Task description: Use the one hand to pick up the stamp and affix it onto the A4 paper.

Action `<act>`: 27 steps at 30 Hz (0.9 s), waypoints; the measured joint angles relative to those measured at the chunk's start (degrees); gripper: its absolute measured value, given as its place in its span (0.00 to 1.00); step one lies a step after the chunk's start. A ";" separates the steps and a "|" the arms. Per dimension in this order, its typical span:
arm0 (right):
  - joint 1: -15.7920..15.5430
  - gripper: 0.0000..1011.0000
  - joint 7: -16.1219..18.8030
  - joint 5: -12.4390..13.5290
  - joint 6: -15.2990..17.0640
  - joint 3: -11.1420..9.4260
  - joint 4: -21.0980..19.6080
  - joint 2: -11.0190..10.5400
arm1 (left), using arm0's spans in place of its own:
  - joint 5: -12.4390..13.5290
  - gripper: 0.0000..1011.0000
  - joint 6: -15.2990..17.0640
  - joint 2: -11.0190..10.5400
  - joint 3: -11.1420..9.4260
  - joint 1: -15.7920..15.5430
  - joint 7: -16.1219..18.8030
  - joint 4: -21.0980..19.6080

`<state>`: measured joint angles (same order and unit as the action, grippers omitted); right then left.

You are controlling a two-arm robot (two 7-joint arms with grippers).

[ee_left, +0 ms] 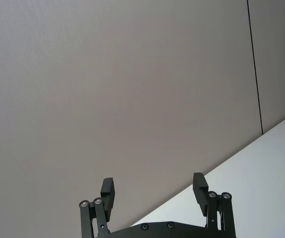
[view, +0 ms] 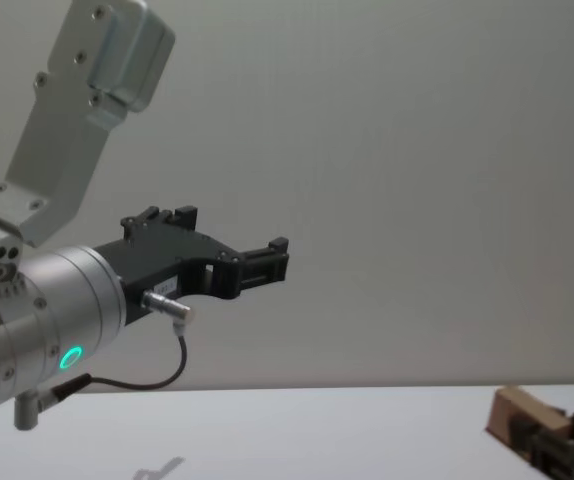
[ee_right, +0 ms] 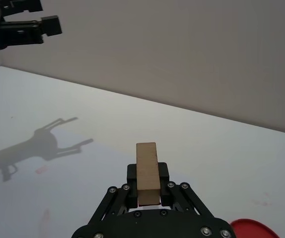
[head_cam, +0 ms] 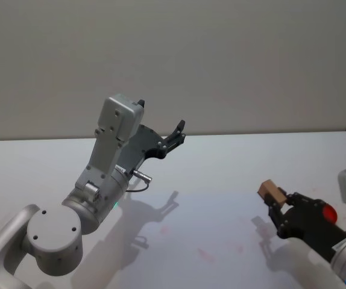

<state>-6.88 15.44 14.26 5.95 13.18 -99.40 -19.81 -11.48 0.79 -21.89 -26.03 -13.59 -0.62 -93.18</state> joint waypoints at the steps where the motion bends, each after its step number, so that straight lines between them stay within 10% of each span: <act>1: -0.05 0.22 0.10 -0.16 -0.11 0.18 0.00 0.15 | 0.00 0.99 0.00 0.00 0.00 0.00 0.00 0.00; 27: -1.25 0.22 0.31 -7.08 -2.62 5.48 5.27 4.54 | 0.00 0.99 0.00 0.00 0.00 0.00 0.00 0.00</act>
<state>-8.13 15.75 7.17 3.33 18.66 -94.13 -15.28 -11.48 0.80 -21.89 -26.03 -13.59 -0.63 -93.17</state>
